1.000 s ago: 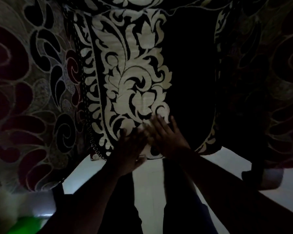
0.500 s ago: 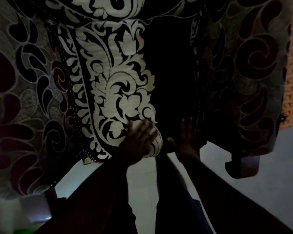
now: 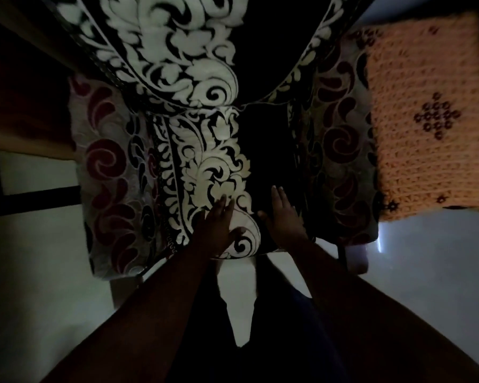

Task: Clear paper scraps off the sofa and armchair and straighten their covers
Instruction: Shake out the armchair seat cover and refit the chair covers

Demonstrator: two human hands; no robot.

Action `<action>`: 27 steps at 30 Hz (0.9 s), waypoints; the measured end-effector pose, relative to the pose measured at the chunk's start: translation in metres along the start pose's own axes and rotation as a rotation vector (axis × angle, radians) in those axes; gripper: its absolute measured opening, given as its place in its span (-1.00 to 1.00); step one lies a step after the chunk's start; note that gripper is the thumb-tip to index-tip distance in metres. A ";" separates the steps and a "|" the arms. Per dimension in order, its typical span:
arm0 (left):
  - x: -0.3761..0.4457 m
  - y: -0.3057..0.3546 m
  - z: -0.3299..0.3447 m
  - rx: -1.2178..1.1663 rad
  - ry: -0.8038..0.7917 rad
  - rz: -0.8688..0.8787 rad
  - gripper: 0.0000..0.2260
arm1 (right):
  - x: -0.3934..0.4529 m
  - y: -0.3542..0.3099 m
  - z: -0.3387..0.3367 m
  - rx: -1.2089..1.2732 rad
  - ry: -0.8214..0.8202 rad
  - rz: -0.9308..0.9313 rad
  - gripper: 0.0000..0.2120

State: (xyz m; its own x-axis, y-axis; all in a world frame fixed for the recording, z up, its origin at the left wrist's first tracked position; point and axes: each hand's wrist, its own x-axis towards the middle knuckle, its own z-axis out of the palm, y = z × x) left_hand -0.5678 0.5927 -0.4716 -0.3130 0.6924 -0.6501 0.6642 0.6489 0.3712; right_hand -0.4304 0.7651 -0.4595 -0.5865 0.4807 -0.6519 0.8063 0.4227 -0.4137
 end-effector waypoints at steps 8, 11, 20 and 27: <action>-0.057 0.010 -0.139 -0.020 0.164 -0.025 -0.15 | -0.022 -0.092 -0.099 -0.050 0.066 -0.111 -0.20; -0.075 0.011 -0.191 -0.024 0.203 -0.013 -0.23 | -0.034 -0.128 -0.131 -0.087 0.090 -0.129 -0.20; -0.106 -0.001 -0.301 0.044 0.308 -0.008 -0.22 | -0.050 -0.192 -0.219 -0.293 0.182 -0.206 -0.19; -0.065 0.003 -0.389 0.256 0.469 -0.095 -0.23 | 0.007 -0.215 -0.318 -0.370 0.308 -0.293 -0.22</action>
State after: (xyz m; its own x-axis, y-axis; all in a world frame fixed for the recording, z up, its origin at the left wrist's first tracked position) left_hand -0.8100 0.6729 -0.1703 -0.6105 0.7388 -0.2856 0.7438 0.6586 0.1138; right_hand -0.6324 0.9216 -0.1726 -0.8221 0.4809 -0.3049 0.5579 0.7871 -0.2631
